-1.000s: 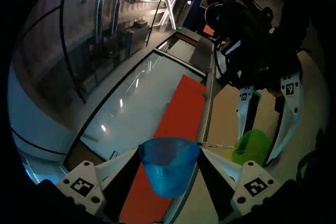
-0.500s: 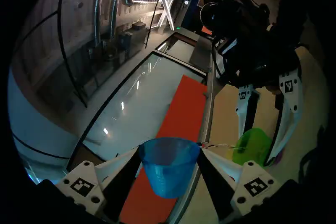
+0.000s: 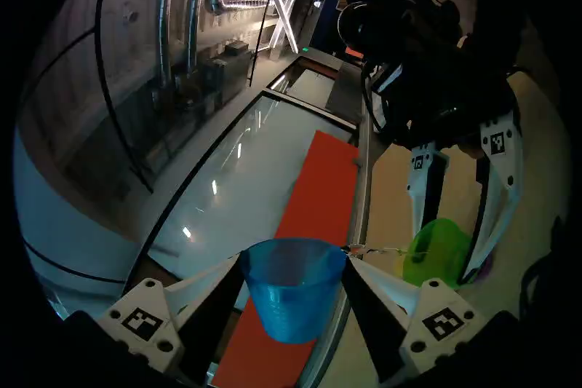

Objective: Pour water

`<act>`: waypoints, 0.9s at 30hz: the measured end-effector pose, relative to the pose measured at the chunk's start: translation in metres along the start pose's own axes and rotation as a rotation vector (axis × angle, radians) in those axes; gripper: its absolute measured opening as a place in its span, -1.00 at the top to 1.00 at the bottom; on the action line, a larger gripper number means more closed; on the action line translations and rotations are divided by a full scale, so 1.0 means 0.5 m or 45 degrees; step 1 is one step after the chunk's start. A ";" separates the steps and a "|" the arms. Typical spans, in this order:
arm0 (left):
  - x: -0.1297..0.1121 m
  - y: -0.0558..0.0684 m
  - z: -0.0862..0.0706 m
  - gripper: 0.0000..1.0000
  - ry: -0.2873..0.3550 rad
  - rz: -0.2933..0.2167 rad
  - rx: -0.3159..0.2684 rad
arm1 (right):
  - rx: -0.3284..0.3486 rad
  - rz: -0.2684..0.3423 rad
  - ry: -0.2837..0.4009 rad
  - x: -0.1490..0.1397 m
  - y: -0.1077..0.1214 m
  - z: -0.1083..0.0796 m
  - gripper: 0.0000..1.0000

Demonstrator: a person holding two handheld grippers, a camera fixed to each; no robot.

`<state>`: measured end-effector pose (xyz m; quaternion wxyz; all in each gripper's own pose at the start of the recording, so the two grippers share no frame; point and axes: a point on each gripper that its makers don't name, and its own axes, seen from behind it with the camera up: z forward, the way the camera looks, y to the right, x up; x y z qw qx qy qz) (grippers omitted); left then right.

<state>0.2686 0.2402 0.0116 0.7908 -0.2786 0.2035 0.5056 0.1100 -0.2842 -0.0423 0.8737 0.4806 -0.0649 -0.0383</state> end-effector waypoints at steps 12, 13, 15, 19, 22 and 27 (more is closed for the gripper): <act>0.005 0.000 -0.006 -0.76 0.004 0.045 0.000 | -0.002 0.001 0.003 0.000 0.002 0.001 -0.80; 0.005 0.000 -0.006 -0.76 0.005 0.049 -0.001 | -0.002 0.001 0.002 0.000 0.002 0.001 -0.80; 0.006 0.001 -0.006 -0.76 0.006 0.056 -0.001 | -0.003 0.000 0.002 0.000 0.003 0.000 -0.80; 0.008 0.002 -0.007 -0.77 0.008 0.083 -0.002 | -0.003 -0.001 0.003 0.000 0.004 0.002 -0.80; 0.009 0.004 -0.006 -0.76 0.009 0.106 -0.005 | -0.003 0.000 0.005 0.000 0.005 0.002 -0.80; 0.011 0.003 -0.006 -0.77 0.009 0.137 -0.003 | -0.002 -0.001 0.006 0.001 0.005 0.003 -0.80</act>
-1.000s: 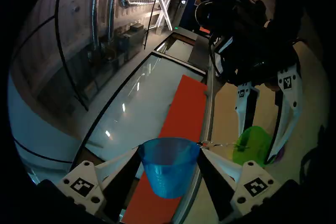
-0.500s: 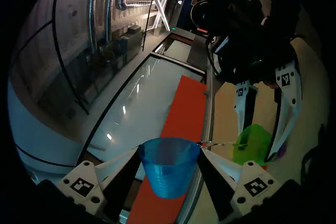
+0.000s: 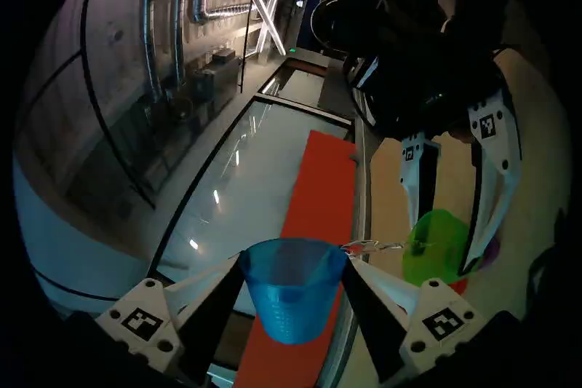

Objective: Pour water

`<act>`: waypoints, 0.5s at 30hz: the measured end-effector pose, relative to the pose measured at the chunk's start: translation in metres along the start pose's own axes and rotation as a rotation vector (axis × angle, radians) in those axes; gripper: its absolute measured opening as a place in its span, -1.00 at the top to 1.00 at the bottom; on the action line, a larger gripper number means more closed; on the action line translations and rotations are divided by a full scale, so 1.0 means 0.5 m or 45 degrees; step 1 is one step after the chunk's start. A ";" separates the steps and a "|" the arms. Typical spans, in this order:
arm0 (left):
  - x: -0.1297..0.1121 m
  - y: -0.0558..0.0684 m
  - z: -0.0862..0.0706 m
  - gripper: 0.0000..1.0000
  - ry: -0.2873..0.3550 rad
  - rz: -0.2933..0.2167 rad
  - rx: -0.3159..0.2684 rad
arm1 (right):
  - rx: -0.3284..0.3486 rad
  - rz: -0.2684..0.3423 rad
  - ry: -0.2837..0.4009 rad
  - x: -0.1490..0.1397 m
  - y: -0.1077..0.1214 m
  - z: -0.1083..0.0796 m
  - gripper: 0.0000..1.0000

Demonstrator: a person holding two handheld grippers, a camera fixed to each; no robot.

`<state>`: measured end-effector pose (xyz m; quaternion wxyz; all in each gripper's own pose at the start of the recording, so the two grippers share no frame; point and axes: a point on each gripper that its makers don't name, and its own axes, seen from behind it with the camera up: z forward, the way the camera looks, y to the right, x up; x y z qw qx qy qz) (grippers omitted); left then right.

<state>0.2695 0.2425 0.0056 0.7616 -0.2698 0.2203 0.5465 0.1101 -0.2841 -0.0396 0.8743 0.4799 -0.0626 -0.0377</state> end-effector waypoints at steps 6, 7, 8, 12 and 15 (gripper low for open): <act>0.004 -0.003 -0.001 -0.76 0.003 0.014 0.005 | 0.000 -0.001 0.001 -0.001 0.001 0.000 -0.80; 0.004 -0.003 -0.001 -0.76 0.002 0.017 0.005 | -0.001 0.000 0.001 -0.001 0.001 0.000 -0.80; 0.004 -0.004 -0.001 -0.76 0.002 0.020 0.006 | -0.002 0.000 0.001 -0.001 0.001 0.000 -0.80; 0.004 -0.008 -0.003 -0.77 0.003 0.035 0.009 | -0.005 0.000 0.003 0.002 0.002 0.000 -0.80; 0.005 -0.010 -0.004 -0.76 0.003 0.046 0.009 | -0.007 0.000 0.007 0.006 0.004 -0.002 -0.80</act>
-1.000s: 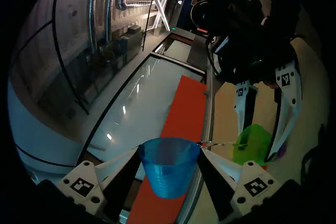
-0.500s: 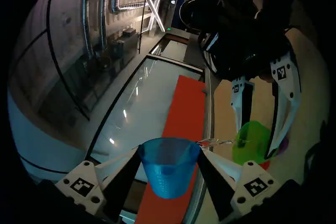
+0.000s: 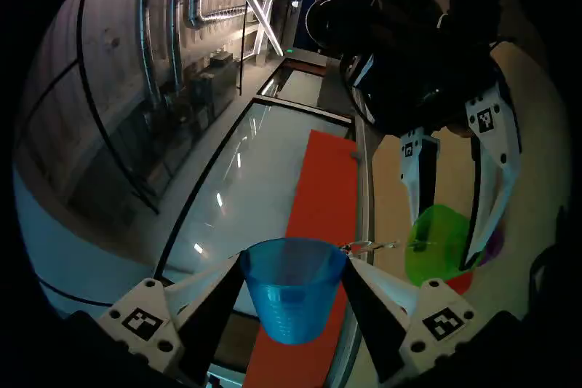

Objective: Pour water

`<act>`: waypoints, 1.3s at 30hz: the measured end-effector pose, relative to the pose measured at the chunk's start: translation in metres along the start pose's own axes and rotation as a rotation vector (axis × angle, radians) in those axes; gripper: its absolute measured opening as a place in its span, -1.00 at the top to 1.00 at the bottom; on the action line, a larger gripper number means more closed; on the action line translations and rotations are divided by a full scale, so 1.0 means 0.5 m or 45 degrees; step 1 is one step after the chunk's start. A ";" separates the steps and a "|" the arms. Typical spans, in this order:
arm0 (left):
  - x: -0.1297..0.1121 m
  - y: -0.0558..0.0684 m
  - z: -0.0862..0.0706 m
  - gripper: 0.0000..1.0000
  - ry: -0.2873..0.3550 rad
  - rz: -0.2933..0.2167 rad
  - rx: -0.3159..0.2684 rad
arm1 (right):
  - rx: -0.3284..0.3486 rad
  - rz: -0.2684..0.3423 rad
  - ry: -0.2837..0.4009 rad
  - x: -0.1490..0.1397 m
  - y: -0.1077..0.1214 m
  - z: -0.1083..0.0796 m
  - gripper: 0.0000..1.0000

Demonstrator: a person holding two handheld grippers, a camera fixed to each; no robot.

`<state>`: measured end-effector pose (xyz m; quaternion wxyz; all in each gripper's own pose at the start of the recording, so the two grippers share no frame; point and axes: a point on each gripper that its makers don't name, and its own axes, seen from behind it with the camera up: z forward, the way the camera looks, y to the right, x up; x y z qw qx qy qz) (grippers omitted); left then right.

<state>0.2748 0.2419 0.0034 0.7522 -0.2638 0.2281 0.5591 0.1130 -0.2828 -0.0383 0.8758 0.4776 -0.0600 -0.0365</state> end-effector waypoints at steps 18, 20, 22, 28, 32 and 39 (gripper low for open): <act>0.002 0.002 0.005 -0.76 0.002 0.062 -0.007 | -0.003 -0.002 0.004 0.000 0.007 -0.002 -0.80; 0.001 0.004 0.006 -0.77 0.002 0.071 -0.010 | -0.004 -0.003 0.004 0.001 0.008 -0.001 -0.80; 0.001 0.005 0.007 -0.77 0.002 0.083 -0.012 | -0.004 -0.003 0.005 0.001 0.009 -0.001 -0.80; 0.002 0.005 0.008 -0.77 0.006 0.116 -0.014 | -0.005 -0.004 0.009 0.004 0.010 -0.003 -0.80; 0.003 0.005 0.009 -0.77 0.009 0.127 -0.011 | -0.007 -0.006 0.010 0.004 0.012 -0.003 -0.80; 0.002 0.003 0.011 -0.76 0.009 0.147 -0.006 | -0.008 -0.008 0.013 0.006 0.015 -0.004 -0.80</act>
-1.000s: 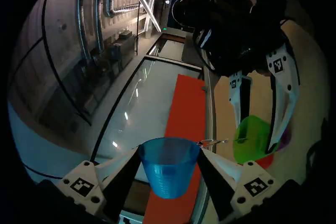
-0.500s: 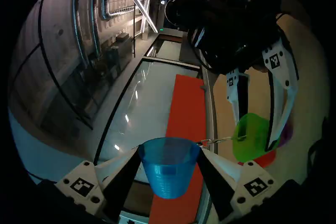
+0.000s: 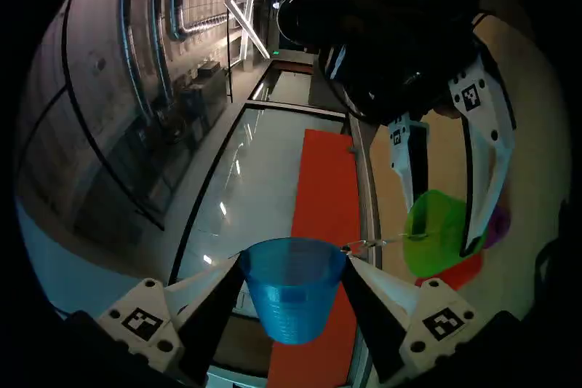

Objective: Pour water

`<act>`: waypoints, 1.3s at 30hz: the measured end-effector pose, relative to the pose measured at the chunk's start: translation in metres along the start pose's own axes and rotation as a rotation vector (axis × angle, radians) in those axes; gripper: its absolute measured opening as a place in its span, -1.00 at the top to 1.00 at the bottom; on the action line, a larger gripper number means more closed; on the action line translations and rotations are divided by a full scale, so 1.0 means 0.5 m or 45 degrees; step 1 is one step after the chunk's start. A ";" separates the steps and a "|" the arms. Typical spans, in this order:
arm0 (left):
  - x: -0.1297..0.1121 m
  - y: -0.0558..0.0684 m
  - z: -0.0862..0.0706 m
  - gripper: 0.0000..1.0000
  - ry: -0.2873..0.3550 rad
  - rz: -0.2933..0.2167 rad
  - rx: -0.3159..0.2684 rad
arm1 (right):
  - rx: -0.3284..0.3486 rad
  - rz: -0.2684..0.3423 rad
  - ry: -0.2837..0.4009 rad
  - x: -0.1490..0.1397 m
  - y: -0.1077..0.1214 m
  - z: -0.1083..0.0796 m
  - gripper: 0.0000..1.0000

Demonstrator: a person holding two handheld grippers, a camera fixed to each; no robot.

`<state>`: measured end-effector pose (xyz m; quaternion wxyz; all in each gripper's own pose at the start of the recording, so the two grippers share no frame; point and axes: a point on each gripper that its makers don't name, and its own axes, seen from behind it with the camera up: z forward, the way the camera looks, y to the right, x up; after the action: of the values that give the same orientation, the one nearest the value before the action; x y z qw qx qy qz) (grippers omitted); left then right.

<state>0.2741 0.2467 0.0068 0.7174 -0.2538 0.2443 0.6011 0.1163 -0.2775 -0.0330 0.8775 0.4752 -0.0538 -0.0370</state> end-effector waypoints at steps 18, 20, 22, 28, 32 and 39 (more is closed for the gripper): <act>0.007 -0.001 0.003 -0.77 0.003 0.084 -0.002 | -0.003 -0.008 0.002 0.005 0.001 -0.003 -0.80; 0.008 -0.004 0.004 -0.77 0.005 0.094 0.001 | -0.002 -0.009 0.002 0.005 0.001 -0.003 -0.80; 0.009 -0.007 0.005 -0.77 0.006 0.104 0.003 | -0.003 -0.010 0.002 0.005 0.001 -0.003 -0.80; 0.013 -0.007 0.006 -0.77 0.007 0.133 0.003 | -0.002 -0.012 0.005 0.006 0.001 -0.003 -0.80; 0.016 -0.008 0.006 -0.77 0.010 0.157 0.003 | -0.002 -0.014 0.006 0.007 0.001 -0.004 -0.80; 0.022 -0.017 0.005 -0.77 0.013 0.197 0.012 | -0.004 -0.015 0.010 0.010 0.002 -0.006 -0.80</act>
<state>0.2841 0.2552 0.0022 0.6688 -0.2340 0.2696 0.6521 0.1215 -0.2751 -0.0337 0.8781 0.4743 -0.0474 -0.0405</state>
